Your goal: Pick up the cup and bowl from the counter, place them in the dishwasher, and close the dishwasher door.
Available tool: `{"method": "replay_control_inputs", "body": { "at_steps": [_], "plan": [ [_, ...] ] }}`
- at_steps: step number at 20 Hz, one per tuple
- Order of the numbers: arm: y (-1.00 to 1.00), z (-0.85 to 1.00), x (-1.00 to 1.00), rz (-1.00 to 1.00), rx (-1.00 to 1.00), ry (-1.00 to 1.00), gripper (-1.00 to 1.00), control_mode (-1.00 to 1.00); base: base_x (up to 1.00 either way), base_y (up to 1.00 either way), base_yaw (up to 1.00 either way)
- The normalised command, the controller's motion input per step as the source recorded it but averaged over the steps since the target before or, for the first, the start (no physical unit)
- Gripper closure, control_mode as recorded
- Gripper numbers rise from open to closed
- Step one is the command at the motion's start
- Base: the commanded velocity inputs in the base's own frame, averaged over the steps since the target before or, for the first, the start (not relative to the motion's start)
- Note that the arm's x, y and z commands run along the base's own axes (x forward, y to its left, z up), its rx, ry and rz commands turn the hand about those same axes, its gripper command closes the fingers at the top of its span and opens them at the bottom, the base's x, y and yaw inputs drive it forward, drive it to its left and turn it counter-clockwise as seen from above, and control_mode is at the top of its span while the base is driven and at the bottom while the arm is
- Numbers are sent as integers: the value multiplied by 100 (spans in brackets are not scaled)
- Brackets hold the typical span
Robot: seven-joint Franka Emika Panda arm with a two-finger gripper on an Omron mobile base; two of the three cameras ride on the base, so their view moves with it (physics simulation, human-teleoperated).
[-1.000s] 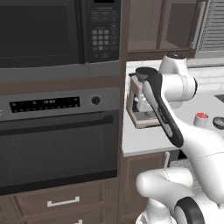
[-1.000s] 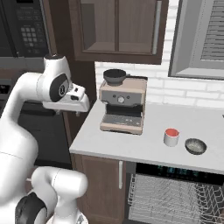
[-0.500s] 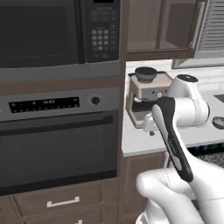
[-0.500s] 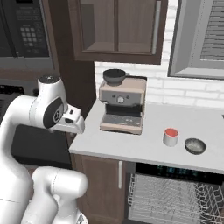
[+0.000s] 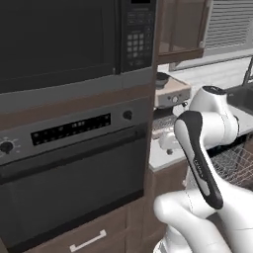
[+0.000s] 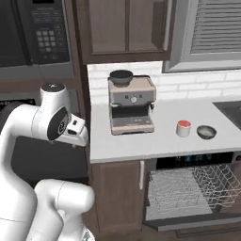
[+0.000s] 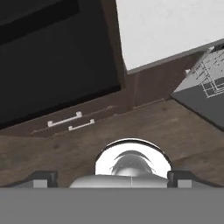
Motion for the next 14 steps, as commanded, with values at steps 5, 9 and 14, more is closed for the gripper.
{"method": "replay_control_inputs", "body": {
  "at_steps": [5, 9, 14],
  "plan": [
    [0, 0, 0, 0, 0, 0, -100, 100, 0, -14, -75],
    [0, 0, 0, 0, 0, 0, -100, 100, 7, 6, -66],
    [0, 0, 0, 0, 0, 0, -100, 100, 36, -2, -49]
  ]
}}
